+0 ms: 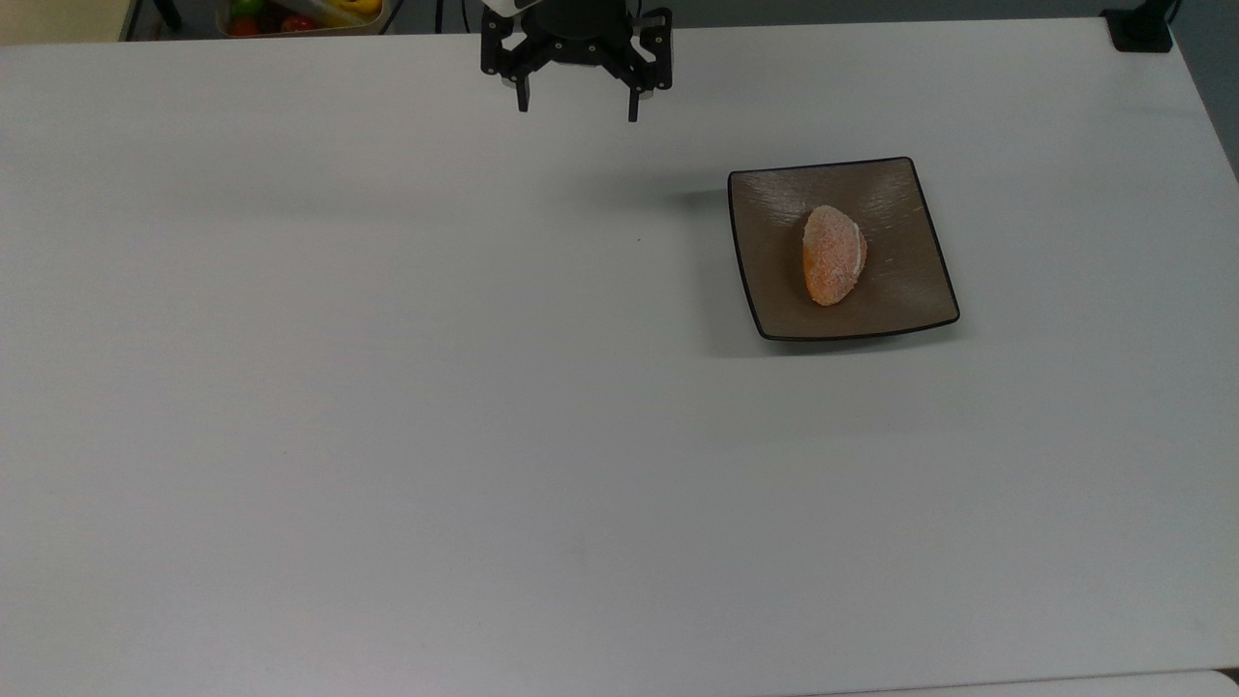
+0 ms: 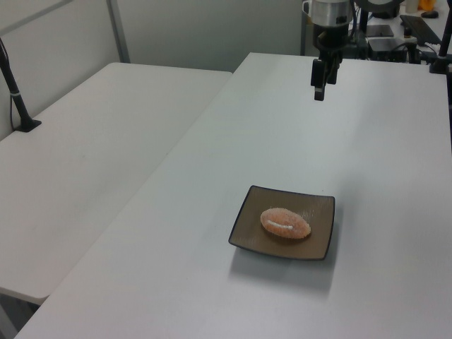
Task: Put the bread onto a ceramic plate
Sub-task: 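Open the gripper to release the roll and raise away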
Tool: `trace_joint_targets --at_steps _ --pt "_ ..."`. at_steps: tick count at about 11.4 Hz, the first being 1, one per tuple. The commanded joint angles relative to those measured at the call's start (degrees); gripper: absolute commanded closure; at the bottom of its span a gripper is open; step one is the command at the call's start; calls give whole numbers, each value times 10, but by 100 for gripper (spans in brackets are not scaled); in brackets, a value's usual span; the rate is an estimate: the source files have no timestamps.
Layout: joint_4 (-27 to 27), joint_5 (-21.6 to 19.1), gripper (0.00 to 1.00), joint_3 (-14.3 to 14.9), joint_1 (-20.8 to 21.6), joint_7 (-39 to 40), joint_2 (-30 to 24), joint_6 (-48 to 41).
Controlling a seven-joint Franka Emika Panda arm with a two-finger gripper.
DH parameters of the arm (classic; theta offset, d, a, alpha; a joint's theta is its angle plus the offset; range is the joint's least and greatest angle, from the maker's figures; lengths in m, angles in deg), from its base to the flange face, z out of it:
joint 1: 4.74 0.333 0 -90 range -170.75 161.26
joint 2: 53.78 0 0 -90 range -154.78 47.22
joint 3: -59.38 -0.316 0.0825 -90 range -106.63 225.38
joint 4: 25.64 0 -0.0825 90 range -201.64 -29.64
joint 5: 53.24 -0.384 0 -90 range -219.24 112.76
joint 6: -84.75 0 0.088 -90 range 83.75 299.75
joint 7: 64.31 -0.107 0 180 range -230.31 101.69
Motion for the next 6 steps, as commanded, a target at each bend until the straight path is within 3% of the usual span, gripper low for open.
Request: trace_joint_targets --at_steps 1,6 --pt "-19 -14 0 16 -4 47 -14 36" --pt "-20 -13 0 16 -3 48 -12 37"
